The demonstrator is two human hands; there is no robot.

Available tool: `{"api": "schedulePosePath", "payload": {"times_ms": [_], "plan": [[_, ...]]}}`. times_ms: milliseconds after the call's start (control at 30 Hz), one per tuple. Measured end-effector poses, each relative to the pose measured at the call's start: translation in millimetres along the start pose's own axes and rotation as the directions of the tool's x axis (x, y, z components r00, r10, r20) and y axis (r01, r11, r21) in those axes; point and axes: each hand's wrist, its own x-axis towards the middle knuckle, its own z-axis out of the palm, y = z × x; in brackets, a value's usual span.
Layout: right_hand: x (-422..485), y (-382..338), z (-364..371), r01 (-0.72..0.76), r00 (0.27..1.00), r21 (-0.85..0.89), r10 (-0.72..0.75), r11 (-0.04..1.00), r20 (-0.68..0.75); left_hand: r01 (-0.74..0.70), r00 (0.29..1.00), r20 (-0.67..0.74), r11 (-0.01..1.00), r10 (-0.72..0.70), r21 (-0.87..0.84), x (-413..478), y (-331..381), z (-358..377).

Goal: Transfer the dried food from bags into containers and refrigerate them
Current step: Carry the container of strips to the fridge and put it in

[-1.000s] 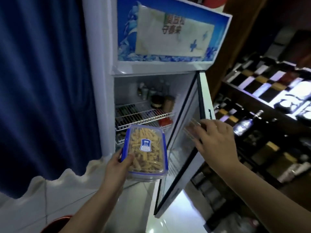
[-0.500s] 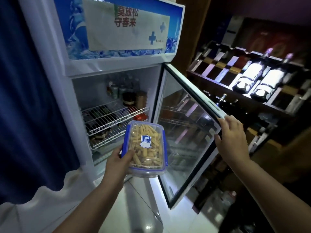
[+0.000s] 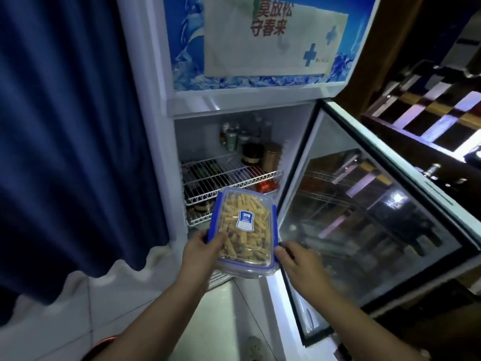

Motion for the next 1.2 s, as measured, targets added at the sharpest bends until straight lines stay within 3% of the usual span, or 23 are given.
{"api": "schedulePosePath", "payload": {"times_ms": [133, 233, 400, 767, 1067, 1200], "plan": [[55, -15, 21, -0.113, 0.993, 0.351, 0.090, 0.929, 0.081, 0.020, 0.993, -0.113, 1.000, -0.018, 0.022, 41, -1, -3], [107, -19, 24, -0.167, 0.982, 0.436, 0.108, 0.884, 0.157, 0.050, 0.982, -0.181, 0.999, -0.052, -0.017, 77, 1, 9], [204, -19, 19, -0.170, 0.964, 0.423, 0.061, 0.890, 0.260, 0.067, 0.952, -0.294, 0.996, -0.082, -0.061, 147, 7, 42], [379, -7, 66, -0.155, 0.947, 0.410, 0.018, 0.899, 0.319, 0.130, 0.918, -0.366, 0.989, -0.150, -0.077, 291, 5, 66], [442, 8, 124, -0.167, 0.947, 0.410, 0.030, 0.897, 0.320, 0.194, 0.808, -0.569, 0.981, -0.154, 0.010, 350, -25, 62], [453, 3, 136, -0.083, 0.953, 0.317, -0.018, 0.945, 0.302, 0.157, 0.811, -0.577, 0.986, -0.098, 0.052, 363, -21, 66]]}}
